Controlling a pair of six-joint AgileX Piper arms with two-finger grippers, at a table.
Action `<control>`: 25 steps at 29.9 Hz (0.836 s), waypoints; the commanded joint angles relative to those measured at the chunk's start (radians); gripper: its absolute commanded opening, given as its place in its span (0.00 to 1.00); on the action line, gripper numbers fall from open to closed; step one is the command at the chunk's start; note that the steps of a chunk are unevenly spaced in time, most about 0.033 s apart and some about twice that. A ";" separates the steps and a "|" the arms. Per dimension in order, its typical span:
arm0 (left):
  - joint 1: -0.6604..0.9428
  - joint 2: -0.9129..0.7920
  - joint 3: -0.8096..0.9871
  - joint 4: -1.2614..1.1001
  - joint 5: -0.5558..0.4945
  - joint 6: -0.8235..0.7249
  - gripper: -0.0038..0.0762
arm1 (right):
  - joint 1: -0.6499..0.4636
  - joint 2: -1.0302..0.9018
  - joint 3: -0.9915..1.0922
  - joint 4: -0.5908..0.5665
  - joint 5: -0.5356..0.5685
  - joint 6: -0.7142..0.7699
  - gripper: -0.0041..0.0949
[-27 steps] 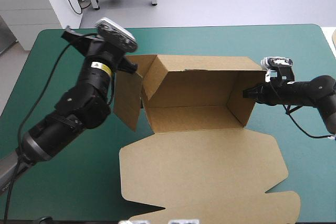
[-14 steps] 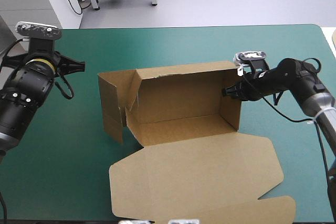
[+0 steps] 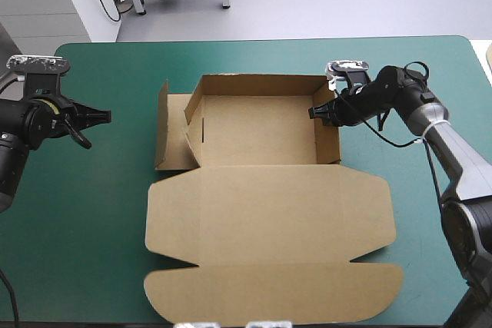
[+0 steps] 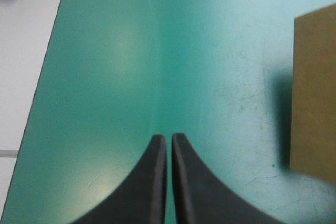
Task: Fold the box
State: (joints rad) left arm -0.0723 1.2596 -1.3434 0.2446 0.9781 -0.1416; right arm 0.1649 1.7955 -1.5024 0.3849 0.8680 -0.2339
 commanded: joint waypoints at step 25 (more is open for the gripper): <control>0.003 0.042 -0.029 0.006 0.005 0.015 0.06 | -0.002 -0.002 -0.348 -0.184 0.265 0.133 0.35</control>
State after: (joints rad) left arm -0.0723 1.3271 -1.3434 0.2416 1.0253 -0.1252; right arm 0.1649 1.8246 -1.8189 0.1968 1.1533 -0.1351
